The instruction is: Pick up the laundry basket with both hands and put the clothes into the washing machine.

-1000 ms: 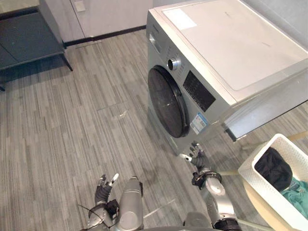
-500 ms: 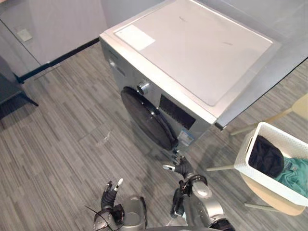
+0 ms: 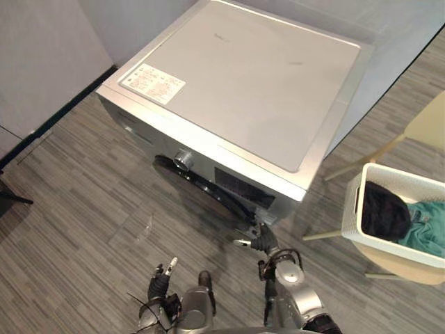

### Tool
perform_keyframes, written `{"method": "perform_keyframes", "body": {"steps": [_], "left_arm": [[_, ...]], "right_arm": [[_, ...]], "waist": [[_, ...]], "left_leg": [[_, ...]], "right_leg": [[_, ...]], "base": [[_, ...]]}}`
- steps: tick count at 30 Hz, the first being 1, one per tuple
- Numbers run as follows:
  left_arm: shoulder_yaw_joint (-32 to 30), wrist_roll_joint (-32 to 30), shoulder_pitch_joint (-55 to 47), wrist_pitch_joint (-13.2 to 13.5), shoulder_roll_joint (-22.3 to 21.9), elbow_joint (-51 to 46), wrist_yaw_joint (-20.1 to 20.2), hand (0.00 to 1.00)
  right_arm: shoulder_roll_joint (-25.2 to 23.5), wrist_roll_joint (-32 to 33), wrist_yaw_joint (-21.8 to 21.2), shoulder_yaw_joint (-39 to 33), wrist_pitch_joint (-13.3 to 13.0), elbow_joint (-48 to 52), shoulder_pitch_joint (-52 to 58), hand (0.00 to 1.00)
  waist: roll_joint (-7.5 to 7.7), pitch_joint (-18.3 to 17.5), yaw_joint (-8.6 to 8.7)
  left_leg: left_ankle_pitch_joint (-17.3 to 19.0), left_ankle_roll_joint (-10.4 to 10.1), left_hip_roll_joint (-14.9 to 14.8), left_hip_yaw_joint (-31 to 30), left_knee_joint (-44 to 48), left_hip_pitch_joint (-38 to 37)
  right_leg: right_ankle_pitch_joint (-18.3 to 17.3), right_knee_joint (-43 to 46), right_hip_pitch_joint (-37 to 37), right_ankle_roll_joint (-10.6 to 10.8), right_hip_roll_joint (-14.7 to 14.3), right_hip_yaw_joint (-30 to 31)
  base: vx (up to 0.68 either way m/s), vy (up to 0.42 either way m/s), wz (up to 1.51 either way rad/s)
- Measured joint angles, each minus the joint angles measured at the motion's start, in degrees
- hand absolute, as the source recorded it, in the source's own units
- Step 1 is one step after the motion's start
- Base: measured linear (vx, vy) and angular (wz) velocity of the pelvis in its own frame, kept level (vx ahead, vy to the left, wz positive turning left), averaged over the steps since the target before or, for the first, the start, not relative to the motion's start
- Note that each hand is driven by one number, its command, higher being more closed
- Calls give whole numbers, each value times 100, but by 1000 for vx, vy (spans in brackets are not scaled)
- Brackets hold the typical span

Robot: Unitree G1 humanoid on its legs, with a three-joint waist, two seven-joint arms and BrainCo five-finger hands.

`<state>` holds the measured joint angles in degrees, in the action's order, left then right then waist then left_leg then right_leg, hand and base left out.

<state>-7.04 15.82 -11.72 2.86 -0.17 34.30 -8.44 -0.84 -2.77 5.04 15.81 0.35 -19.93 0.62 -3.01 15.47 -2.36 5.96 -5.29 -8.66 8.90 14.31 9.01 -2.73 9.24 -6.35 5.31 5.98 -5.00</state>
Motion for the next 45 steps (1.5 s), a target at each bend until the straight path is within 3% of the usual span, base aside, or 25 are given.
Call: {"method": "perform_keyframes", "body": {"steps": [8,12,17,21,23,30,33,38,45], "left_arm": [[177,166,-2,36,-17,234,-115,0],[442,361,54,146,9,162,-207,0],[770,686,35,263,20,-439,-282,0],[910,892,23,301,26,-604,-279,0],[947,1016,23,335,-29,-737,-278,0],[1056,1239,53,407,-15,-765,-271,0],[1048,1260,83,400,-15,-766,-165,0],[1053,1093,82,242,-8,-779,-84,0],[1440,560,-16,28,293,-1445,286,0]], "right_arm": [[75,-92,269,94,-4,-161,-145,0],[55,-180,599,95,4,-987,-1255,0],[-55,-293,1253,-439,112,-1775,-2644,0],[-120,-101,1350,-724,276,-2051,-3094,0],[-165,87,1351,-888,279,-2200,-3504,0],[-59,526,1180,-1108,141,-2530,-4079,0],[110,1404,782,-1062,259,-2706,-4307,0],[192,2652,460,-822,195,-2819,-4328,0],[-60,3689,50,167,73,-2986,-3567,0]], "waist": [[-79,38,12],[-261,329,-26],[-361,643,-279],[-364,680,-417],[-402,750,-486],[-457,783,-449],[-478,794,-449],[-464,802,-469],[-411,792,-469]], "left_leg": [[-150,-16,-24,88,-222,-120],[-222,-31,10,49,-239,2],[-546,-61,174,-161,-627,294],[-795,-66,273,-281,-853,433],[-931,-64,320,-373,-960,501],[-1216,-77,363,-720,-1263,695],[-1257,-117,341,-755,-1357,696],[-1271,-140,249,-709,-1421,679],[-1287,-168,109,-630,-1396,419]], "right_leg": [[84,-18,-34,-42,-23,3],[99,119,-189,-64,31,-97],[53,464,-638,-79,240,-435],[-79,766,-902,-57,389,-636],[-142,902,-1005,-54,455,-744],[-229,1039,-1184,-68,530,-1098],[-247,1051,-1189,-94,524,-1182],[-185,920,-1174,-98,470,-1218],[-120,751,-885,-164,310,-1207]], "base": [[-70,-9,-5],[-163,5,7],[-114,-10,34],[-14,-14,33],[8,-23,27],[0,-38,26],[-33,-67,12],[-5,-39,-8],[91,-60,-12]]}}
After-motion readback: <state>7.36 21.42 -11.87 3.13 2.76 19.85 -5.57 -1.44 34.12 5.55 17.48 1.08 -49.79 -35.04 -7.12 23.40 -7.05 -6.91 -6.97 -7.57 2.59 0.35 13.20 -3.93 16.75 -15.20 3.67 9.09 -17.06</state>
